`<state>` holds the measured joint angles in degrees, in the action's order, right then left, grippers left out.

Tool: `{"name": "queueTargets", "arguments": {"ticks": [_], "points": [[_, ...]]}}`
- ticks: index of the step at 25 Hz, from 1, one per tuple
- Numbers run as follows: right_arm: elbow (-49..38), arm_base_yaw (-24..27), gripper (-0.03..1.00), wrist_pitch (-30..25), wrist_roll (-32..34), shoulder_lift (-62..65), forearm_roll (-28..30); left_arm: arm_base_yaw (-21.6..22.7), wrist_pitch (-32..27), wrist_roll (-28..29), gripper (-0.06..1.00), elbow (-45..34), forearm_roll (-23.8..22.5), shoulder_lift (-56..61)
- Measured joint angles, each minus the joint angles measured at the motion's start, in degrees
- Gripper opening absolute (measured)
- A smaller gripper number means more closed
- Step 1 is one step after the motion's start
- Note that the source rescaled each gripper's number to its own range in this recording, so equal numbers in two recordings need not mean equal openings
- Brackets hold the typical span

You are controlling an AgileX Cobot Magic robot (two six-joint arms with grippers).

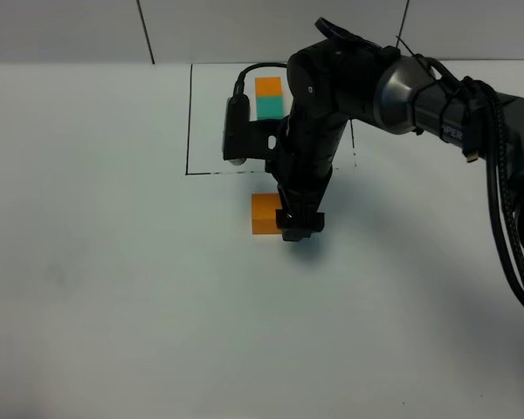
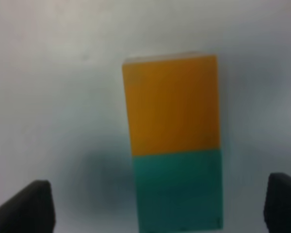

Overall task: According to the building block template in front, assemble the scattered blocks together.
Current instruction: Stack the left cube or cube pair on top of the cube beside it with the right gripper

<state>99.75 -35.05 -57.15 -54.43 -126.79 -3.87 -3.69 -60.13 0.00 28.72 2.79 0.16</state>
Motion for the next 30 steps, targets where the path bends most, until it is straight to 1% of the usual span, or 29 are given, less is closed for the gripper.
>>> {"name": "queueTargets", "arguments": {"ticks": [3,10,23,24,26,28,30], "points": [[0.9,-0.1,0.74,0.8,-1.4,-1.3,-0.1,0.0,0.0,0.0,0.79,0.0,0.0,0.0],[1.5,-0.1,0.71,2.7,-1.8,-1.9,-0.1,0.0,0.0,0.0,0.79,0.0,0.0,0.0],[2.0,-0.1,0.7,3.0,-1.8,-5.8,-0.3,0.0,0.0,0.0,0.79,0.0,0.0,0.0],[2.0,-0.1,0.69,3.2,-1.8,-5.8,-0.3,0.0,0.0,0.0,0.79,0.0,0.0,0.0],[2.1,-0.1,0.63,3.7,-1.8,-5.8,-0.3,0.0,0.0,0.0,0.79,0.0,0.0,0.0],[2.1,-0.1,0.53,3.8,-1.8,-5.8,-0.3,0.0,0.0,0.0,0.79,0.0,0.0,0.0],[2.1,-0.1,0.4,3.8,-1.8,-5.8,-0.3,0.0,0.0,0.0,0.79,0.0,0.0,0.0]]}}
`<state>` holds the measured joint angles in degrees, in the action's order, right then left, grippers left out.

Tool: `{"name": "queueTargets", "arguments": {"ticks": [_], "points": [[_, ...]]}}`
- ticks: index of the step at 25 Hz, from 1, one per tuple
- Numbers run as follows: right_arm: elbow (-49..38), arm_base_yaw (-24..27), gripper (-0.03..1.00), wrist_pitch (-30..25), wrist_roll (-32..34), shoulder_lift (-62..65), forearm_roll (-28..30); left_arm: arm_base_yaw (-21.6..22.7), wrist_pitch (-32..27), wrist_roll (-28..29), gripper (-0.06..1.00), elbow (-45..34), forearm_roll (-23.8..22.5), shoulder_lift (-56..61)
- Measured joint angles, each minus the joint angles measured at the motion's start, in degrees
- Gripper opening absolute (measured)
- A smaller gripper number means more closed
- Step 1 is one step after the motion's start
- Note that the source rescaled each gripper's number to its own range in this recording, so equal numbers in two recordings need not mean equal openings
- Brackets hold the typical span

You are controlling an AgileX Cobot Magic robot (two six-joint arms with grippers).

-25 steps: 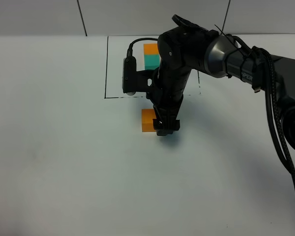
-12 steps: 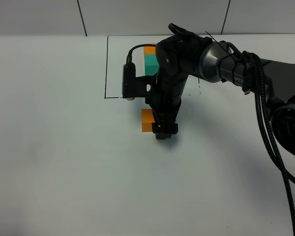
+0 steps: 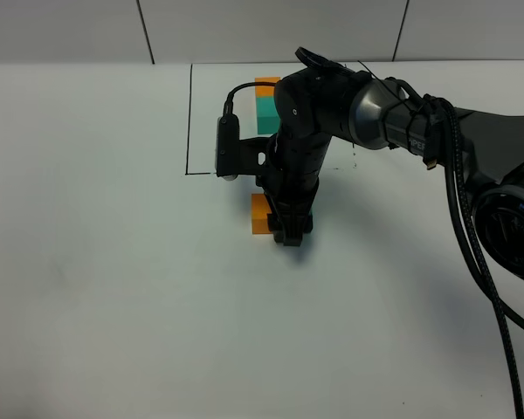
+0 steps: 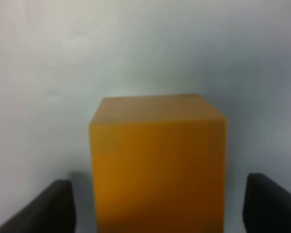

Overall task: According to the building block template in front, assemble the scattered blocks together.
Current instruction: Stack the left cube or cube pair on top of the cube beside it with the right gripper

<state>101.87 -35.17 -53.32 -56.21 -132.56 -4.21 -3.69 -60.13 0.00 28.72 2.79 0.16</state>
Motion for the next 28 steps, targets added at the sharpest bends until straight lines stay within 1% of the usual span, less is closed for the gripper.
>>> {"name": "queueTargets", "arguments": {"ticks": [1,2,4,5,7,8,10,12,14,15,17,20,22,23,24,25,28], "points": [[0.0,0.0,0.33,0.0,0.0,0.0,0.0,0.0,0.0,0.0,0.79,0.0,0.0,0.0],[0.0,0.0,0.24,0.0,0.0,0.0,0.0,0.0,0.0,0.0,0.79,0.0,0.0,0.0],[0.0,0.0,0.04,0.0,0.0,0.0,0.0,0.0,0.0,0.0,0.79,0.0,0.0,0.0],[0.0,0.0,0.02,0.0,0.1,0.0,-0.1,0.0,0.0,0.0,0.79,0.0,0.0,0.0],[0.0,0.0,0.02,0.0,0.7,0.0,0.0,0.0,0.0,0.0,0.79,0.0,0.0,0.0],[0.0,0.0,0.02,0.0,2.0,0.0,0.1,0.0,0.0,0.0,0.79,0.0,0.0,0.0],[0.0,0.0,0.02,0.3,6.5,0.0,1.1,0.0,0.0,0.0,0.79,0.0,0.0,0.0],[0.1,0.0,0.02,0.7,12.3,0.0,2.7,0.0,0.0,0.0,0.79,0.0,0.0,0.0],[0.6,0.0,0.02,0.3,18.8,0.1,4.2,0.0,0.0,0.0,0.79,0.0,0.0,0.0],[0.7,0.0,0.02,-0.1,23.5,0.4,4.5,0.0,0.0,0.0,0.79,0.0,0.0,0.0],[1.0,0.1,0.02,0.0,35.0,1.5,4.2,0.0,0.0,0.0,0.79,0.0,0.0,0.0],[1.2,0.1,0.02,-0.6,58.4,3.8,3.0,0.0,0.0,0.0,0.79,0.0,0.0,0.0],[1.2,0.1,0.02,-2.2,70.1,4.4,3.6,0.0,0.0,0.0,0.79,0.0,0.0,0.1],[1.2,0.1,0.02,-3.1,74.7,4.4,4.2,0.0,0.0,0.0,0.79,0.0,0.0,0.1],[1.2,0.1,0.02,-4.0,78.2,4.4,4.2,0.0,0.0,0.0,0.79,0.0,0.0,0.1],[1.1,0.1,0.02,-4.7,80.4,4.3,4.7,0.0,-0.1,0.0,0.79,0.0,0.0,0.1],[1.1,0.1,0.02,-5.6,84.1,4.3,4.7,0.0,0.0,0.0,0.79,0.0,0.0,0.1]]}}
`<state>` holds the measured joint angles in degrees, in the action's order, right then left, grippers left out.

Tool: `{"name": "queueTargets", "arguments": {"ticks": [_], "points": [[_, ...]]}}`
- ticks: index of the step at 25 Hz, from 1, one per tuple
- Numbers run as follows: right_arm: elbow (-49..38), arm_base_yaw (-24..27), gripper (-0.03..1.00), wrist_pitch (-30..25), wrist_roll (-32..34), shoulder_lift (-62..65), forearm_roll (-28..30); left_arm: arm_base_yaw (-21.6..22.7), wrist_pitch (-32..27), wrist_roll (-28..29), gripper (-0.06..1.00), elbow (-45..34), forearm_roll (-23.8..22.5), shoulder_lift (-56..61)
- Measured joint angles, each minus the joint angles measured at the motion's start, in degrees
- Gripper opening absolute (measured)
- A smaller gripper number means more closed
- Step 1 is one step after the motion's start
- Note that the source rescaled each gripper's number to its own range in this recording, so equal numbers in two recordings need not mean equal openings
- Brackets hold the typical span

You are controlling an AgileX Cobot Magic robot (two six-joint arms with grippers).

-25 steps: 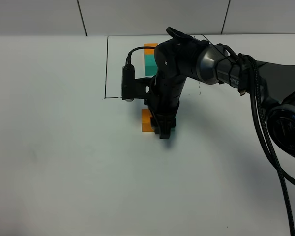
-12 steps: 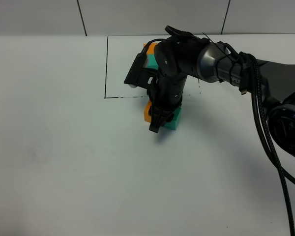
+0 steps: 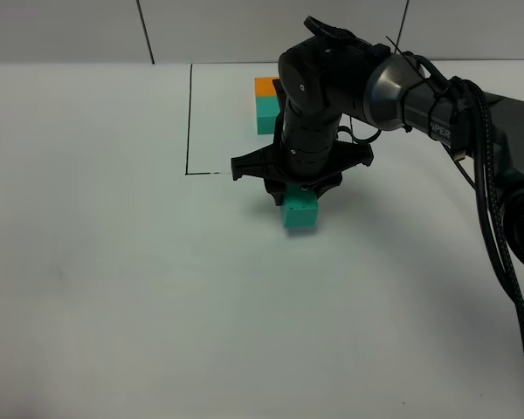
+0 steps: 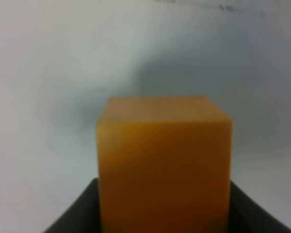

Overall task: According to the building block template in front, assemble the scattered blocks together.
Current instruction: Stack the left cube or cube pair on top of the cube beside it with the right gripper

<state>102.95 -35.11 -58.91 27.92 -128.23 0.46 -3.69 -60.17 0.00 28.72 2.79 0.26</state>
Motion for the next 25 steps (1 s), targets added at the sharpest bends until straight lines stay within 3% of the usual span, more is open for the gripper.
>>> {"name": "queueTargets", "arguments": {"ticks": [6,25], "points": [[0.0,0.0,0.02,1.1,6.3,-0.4,-1.0,0.0,0.0,0.0,0.79,0.0,0.0,0.0],[0.0,-1.7,0.02,4.7,11.1,-4.3,1.8,0.0,0.0,0.0,0.79,0.0,0.0,0.0]]}}
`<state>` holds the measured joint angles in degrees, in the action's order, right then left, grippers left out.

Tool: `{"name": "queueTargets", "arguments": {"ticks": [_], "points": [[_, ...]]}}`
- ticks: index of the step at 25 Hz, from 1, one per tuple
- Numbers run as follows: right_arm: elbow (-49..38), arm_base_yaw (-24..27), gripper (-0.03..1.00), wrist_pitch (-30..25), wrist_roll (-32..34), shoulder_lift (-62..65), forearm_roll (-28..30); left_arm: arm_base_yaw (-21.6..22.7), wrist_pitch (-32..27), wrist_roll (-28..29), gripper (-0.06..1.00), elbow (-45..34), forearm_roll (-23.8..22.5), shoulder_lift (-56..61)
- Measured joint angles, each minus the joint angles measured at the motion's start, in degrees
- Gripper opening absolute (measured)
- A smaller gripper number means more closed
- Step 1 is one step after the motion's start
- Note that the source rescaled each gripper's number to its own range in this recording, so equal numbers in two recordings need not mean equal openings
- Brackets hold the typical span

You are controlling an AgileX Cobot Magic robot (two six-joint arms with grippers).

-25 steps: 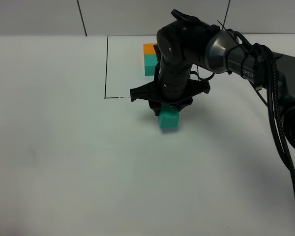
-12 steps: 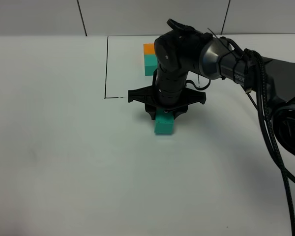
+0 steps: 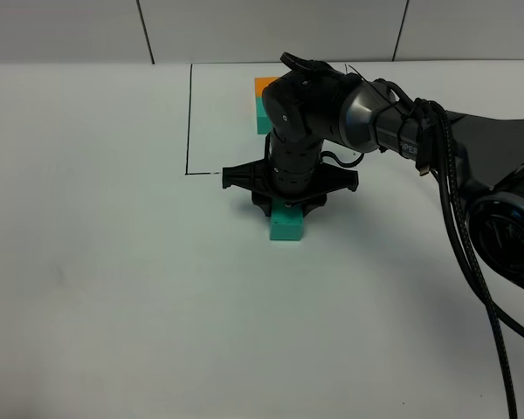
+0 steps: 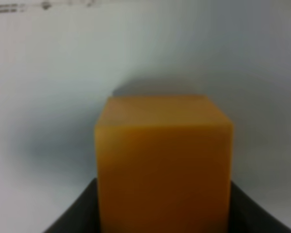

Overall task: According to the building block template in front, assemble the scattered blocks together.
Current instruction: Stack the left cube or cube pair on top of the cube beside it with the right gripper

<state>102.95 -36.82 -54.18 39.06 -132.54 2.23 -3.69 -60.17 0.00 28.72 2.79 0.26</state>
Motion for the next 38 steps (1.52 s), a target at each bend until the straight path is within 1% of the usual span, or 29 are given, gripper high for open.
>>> {"name": "queueTargets", "arguments": {"ticks": [4,20,24,28,29,31,34,36,37,38], "points": [[0.0,0.0,0.02,-0.3,-0.9,0.0,0.0,0.0,0.0,0.0,0.79,0.0,0.0,0.0],[0.1,0.0,0.02,-0.5,-1.0,-0.6,-0.1,0.0,0.0,0.0,0.79,0.0,0.0,0.0],[0.1,0.0,0.02,-0.6,-3.4,-0.6,-0.7,0.0,0.0,0.0,0.79,0.0,0.0,0.0],[0.1,0.0,0.03,-0.6,-4.0,-0.6,-1.2,0.0,0.0,0.0,0.79,0.0,0.0,0.0],[0.1,0.0,0.06,-0.7,-4.0,-0.6,-1.5,0.0,0.0,0.0,0.79,0.0,0.0,0.0],[0.1,0.0,0.22,-0.9,-4.0,-1.0,-1.9,0.0,0.0,0.0,0.79,0.0,0.0,0.0],[0.1,0.0,0.6,-0.9,-4.0,-1.2,-1.9,0.0,0.0,0.0,0.79,0.0,0.0,0.0],[0.1,0.0,0.82,-0.8,-4.0,-1.1,-1.8,0.0,0.0,0.0,0.79,0.0,0.0,0.0],[0.1,0.0,0.89,-0.8,-4.2,-1.1,-1.8,0.0,0.0,0.0,0.79,0.0,0.0,0.0],[0.1,0.0,0.93,-0.7,-4.6,-1.0,-1.8,0.0,0.0,0.0,0.79,0.0,0.0,0.0]]}}
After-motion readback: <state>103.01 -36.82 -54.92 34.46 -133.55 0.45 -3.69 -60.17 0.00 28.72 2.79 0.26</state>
